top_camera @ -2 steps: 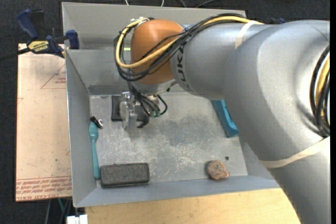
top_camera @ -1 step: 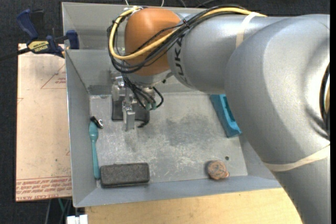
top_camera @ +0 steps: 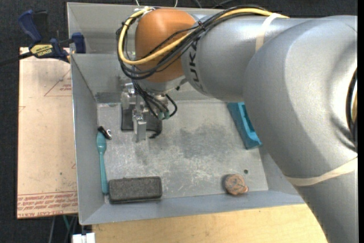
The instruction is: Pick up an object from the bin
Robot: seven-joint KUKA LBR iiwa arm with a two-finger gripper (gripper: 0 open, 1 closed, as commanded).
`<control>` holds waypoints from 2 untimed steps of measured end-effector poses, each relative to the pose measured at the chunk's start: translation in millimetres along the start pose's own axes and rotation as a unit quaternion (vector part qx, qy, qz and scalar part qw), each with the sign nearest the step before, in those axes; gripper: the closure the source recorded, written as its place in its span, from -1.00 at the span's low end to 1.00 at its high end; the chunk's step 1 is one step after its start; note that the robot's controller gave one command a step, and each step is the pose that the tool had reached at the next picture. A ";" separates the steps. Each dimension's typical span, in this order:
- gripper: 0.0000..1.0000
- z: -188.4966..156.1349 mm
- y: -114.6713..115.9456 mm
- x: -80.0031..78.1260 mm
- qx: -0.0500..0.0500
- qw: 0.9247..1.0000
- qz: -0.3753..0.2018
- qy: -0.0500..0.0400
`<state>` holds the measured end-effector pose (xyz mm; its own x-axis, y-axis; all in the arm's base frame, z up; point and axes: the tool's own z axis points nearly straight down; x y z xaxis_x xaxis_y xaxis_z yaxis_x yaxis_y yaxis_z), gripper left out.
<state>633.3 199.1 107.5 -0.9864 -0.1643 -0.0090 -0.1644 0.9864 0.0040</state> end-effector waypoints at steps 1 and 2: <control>-1.00 17.1 -23.3 -3.3 -0.001 0.999 -0.037 -0.003; -1.00 32.2 -53.5 0.3 -0.001 0.987 -0.161 -0.001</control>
Offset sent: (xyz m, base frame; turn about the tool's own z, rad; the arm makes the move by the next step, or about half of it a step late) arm 0.0089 -0.0607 -0.0356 -0.3477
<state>642.1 146.4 75.1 -0.8833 -0.4686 -0.0121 -0.4687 0.8834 0.0016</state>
